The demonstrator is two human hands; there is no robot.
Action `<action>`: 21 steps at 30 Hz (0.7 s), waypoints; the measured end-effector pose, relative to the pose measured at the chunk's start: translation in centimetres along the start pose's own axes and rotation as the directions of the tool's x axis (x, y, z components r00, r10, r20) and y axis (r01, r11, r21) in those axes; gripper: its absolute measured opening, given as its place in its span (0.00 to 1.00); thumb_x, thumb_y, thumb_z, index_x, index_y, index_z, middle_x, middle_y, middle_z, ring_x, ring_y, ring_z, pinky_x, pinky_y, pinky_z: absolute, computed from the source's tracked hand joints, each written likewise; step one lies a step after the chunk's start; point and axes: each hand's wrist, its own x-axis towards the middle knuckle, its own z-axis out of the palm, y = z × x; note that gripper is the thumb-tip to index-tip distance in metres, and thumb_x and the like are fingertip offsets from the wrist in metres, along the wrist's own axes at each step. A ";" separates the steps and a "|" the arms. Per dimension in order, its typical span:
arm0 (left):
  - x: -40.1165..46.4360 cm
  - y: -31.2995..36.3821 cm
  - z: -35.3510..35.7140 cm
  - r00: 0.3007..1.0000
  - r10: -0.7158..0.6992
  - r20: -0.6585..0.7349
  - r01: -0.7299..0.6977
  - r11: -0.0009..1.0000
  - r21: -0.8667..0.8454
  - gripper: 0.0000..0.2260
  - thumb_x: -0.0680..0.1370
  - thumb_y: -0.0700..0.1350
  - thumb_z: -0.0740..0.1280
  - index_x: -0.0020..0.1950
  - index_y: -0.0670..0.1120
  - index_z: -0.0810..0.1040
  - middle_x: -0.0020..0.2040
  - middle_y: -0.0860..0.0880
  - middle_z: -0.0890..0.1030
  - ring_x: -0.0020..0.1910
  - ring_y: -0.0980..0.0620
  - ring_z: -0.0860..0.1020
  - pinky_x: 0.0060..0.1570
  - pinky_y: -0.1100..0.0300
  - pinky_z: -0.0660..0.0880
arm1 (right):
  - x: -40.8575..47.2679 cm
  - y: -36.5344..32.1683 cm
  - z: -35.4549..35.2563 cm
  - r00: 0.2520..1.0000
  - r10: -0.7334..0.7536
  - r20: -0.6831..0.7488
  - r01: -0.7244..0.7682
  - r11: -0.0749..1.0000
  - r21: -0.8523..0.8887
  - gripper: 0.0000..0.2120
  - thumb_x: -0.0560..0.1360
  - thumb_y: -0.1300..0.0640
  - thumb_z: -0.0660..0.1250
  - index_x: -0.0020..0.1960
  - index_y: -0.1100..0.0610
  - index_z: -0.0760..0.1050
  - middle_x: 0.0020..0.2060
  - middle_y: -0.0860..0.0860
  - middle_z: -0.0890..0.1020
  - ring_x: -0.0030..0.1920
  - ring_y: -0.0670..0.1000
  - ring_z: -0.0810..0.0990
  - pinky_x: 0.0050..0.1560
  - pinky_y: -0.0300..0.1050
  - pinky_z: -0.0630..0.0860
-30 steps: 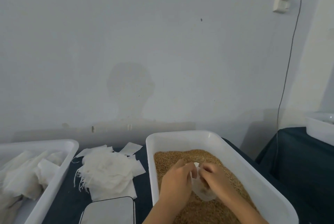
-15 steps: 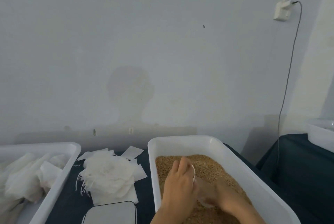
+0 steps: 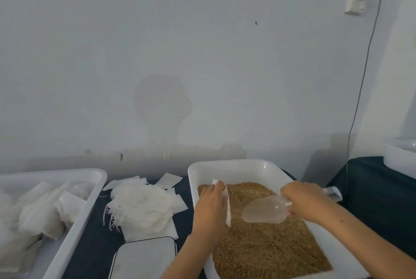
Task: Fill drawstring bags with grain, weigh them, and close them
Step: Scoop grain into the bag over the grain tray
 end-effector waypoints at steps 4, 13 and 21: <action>-0.1 -0.3 0.2 0.997 0.063 0.045 -0.066 0.996 0.057 0.08 0.81 0.40 0.57 0.59 0.46 0.71 0.53 0.49 0.74 0.51 0.52 0.69 0.44 0.66 0.64 | -0.3 0.1 -1.2 0.992 -0.070 0.101 0.083 0.987 -0.140 0.08 0.73 0.59 0.68 0.53 0.54 0.77 0.42 0.47 0.77 0.42 0.48 0.76 0.47 0.38 0.72; -0.3 -0.2 0.6 0.980 0.118 0.158 -0.142 0.978 0.152 0.09 0.80 0.37 0.60 0.58 0.47 0.73 0.54 0.49 0.74 0.54 0.51 0.69 0.45 0.64 0.66 | 0.6 -1.7 2.2 0.975 -0.208 0.078 0.210 0.978 -0.015 0.10 0.73 0.62 0.65 0.34 0.54 0.72 0.30 0.45 0.71 0.29 0.41 0.68 0.30 0.31 0.64; -0.4 0.0 0.2 0.982 0.113 0.153 -0.136 0.980 0.146 0.11 0.78 0.36 0.62 0.59 0.47 0.73 0.58 0.49 0.71 0.55 0.51 0.71 0.49 0.62 0.72 | 1.0 -1.7 4.8 0.964 -0.258 0.060 0.234 0.937 0.259 0.04 0.74 0.55 0.68 0.47 0.55 0.78 0.45 0.47 0.80 0.46 0.46 0.78 0.44 0.36 0.73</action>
